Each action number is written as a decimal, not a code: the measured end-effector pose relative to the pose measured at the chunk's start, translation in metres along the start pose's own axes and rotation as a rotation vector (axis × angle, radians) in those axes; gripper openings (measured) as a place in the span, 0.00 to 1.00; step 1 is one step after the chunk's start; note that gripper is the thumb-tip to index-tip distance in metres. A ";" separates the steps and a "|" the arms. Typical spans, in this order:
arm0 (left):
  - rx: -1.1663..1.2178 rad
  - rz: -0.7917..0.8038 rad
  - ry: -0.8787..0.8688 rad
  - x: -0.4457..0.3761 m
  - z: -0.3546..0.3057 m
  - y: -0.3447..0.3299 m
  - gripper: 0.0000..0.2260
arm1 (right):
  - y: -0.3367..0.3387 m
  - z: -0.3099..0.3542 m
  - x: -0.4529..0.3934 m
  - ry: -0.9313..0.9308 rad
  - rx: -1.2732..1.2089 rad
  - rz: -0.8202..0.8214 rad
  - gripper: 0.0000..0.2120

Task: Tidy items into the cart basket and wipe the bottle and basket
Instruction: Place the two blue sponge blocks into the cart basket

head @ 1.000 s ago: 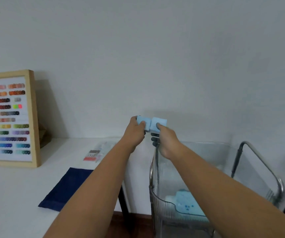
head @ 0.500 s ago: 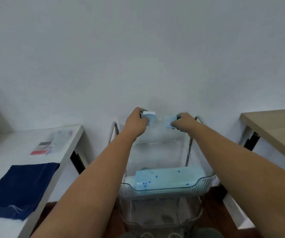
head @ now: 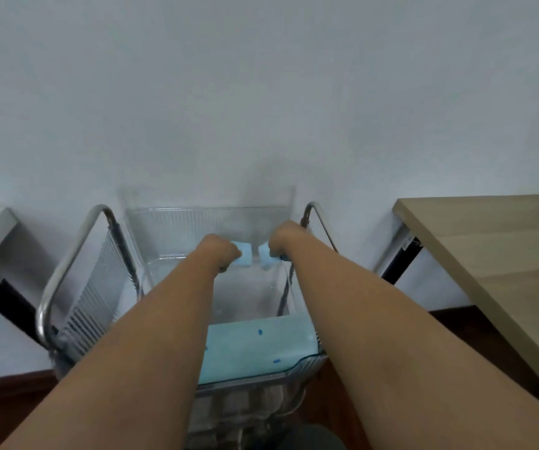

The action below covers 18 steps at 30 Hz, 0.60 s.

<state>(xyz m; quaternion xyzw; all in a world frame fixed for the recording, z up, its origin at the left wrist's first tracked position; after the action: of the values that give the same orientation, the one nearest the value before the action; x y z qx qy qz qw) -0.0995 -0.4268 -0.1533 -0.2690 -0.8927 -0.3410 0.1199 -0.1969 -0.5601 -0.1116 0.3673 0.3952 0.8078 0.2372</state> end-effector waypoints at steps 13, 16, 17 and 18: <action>-0.361 -0.068 -0.111 -0.010 -0.012 -0.014 0.14 | -0.014 -0.013 -0.038 0.003 0.224 -0.211 0.12; -0.393 -0.075 -0.099 -0.010 -0.009 -0.015 0.12 | -0.019 -0.014 -0.040 -0.016 0.226 -0.221 0.12; -0.405 -0.072 -0.083 -0.009 -0.007 -0.016 0.12 | -0.020 -0.015 -0.039 -0.026 0.215 -0.222 0.11; -0.408 -0.072 -0.075 -0.009 -0.007 -0.017 0.11 | -0.022 -0.017 -0.039 -0.030 0.212 -0.213 0.11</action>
<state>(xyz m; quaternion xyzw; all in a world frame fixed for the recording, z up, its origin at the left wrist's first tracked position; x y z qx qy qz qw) -0.1015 -0.4458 -0.1615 -0.2682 -0.8181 -0.5084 0.0175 -0.1841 -0.5822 -0.1523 0.3584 0.5114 0.7263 0.2872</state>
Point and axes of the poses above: each hand's wrist, its own x-axis away from the middle knuckle, its own y-axis out of the back of the hand, z = x × y, the point moved 7 cm from there along -x, towards the middle knuckle, and after that the axes turned 3 degrees about -x, right-handed, at the moved point
